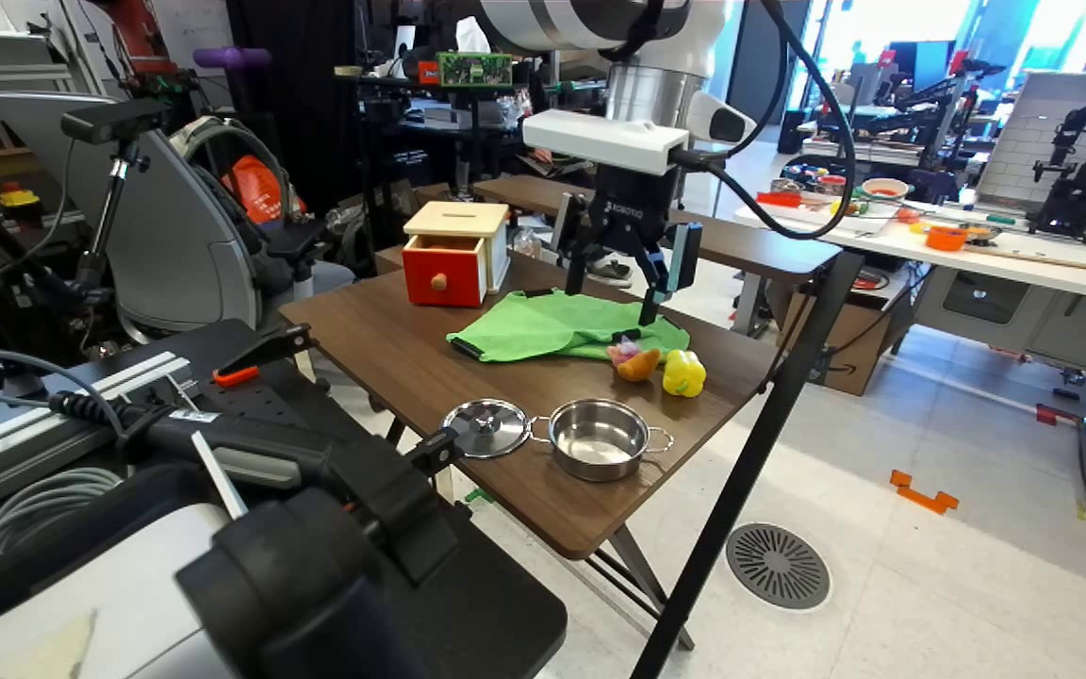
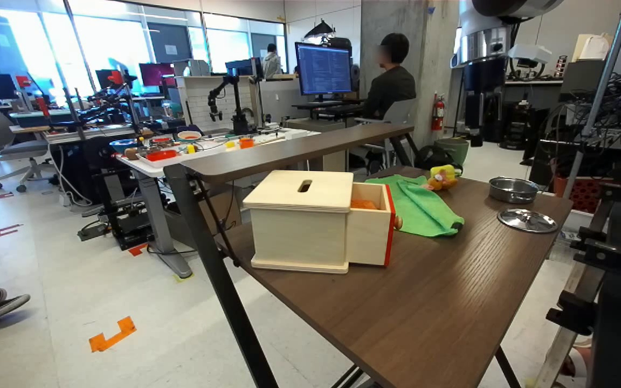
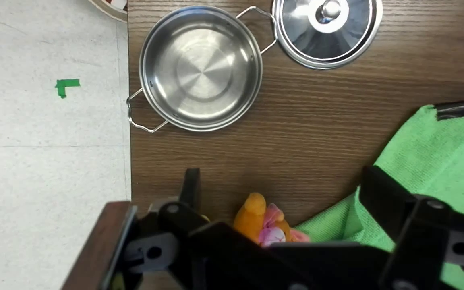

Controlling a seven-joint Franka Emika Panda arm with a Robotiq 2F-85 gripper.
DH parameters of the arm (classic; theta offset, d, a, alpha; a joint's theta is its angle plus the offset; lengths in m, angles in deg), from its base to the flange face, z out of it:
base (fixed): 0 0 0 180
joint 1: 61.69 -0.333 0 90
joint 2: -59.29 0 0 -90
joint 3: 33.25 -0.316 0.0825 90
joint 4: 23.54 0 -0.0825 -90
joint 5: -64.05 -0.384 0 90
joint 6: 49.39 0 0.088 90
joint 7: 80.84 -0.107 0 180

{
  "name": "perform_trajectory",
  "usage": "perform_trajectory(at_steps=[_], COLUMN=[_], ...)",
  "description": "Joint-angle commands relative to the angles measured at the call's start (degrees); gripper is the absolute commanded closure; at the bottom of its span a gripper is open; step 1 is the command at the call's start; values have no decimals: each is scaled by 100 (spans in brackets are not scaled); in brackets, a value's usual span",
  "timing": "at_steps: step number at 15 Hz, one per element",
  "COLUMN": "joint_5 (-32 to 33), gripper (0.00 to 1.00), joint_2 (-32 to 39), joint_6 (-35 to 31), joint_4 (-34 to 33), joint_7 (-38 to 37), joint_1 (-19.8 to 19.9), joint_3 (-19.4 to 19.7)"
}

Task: Put the brown plushy in the open drawer

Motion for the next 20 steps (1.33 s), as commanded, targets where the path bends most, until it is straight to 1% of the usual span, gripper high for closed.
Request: perform_trajectory(at_steps=[1,5,10,20], joint_5=[125,148,160,154], gripper=[0,0,0,0], joint_2=[306,673,1086,1633], joint_6=[-227,-324,-770,-868], joint_4=[-180,-363,-705,-1311], joint_7=[-188,-299,-701,-1053], joint_1=[75,34,5,-32], joint_3=[-74,-75,-8,-18])
